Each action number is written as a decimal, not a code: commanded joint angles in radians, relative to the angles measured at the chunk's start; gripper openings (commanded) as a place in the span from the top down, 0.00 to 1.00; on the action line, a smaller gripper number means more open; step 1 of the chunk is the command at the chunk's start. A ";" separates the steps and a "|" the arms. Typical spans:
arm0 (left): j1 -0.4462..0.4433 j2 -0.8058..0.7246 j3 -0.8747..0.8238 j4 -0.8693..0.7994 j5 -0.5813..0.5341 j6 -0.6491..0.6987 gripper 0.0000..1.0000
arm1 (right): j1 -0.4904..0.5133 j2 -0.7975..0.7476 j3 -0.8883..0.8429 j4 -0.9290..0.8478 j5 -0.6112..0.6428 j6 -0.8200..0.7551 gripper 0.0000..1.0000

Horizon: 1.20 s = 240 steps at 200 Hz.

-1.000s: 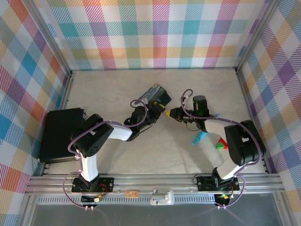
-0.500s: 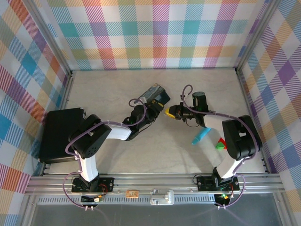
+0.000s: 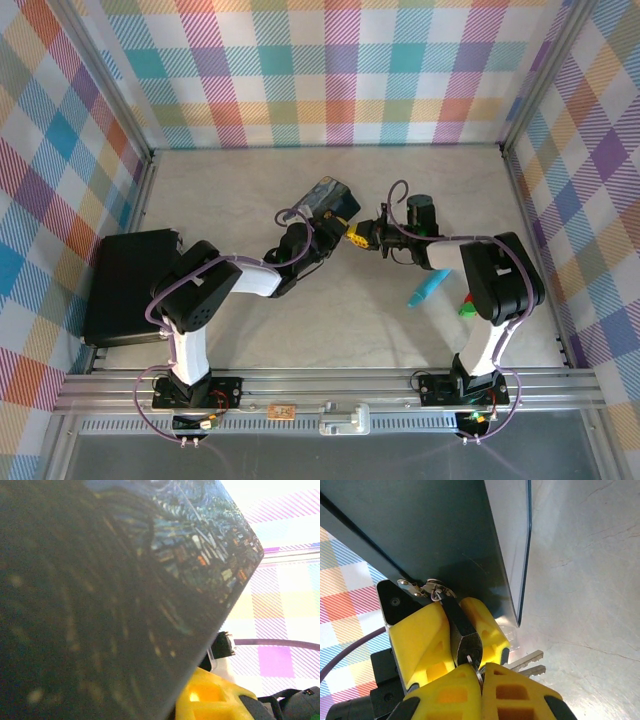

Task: Unlock a padlock with a key

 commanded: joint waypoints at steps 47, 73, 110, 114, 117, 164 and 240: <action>-0.059 -0.038 0.009 -0.040 0.214 0.107 1.00 | 0.026 -0.047 0.045 0.039 0.154 -0.042 1.00; -0.054 0.018 -0.013 0.105 0.232 0.270 1.00 | 0.009 -0.046 0.036 0.144 0.103 0.194 1.00; -0.045 0.115 -0.069 0.302 0.197 0.319 1.00 | -0.012 -0.026 0.035 0.434 0.031 0.649 1.00; -0.047 0.119 -0.072 0.308 0.186 0.326 1.00 | -0.011 -0.017 0.033 0.477 0.034 0.709 1.00; -0.046 0.125 -0.075 0.315 0.179 0.332 1.00 | -0.009 -0.010 0.031 0.515 0.040 0.758 1.00; -0.037 0.225 -0.034 0.386 0.151 0.328 1.00 | 0.012 0.063 0.012 0.801 0.250 1.128 1.00; -0.018 0.178 -0.056 0.302 0.081 0.342 1.00 | 0.002 0.121 0.025 0.707 0.183 0.877 1.00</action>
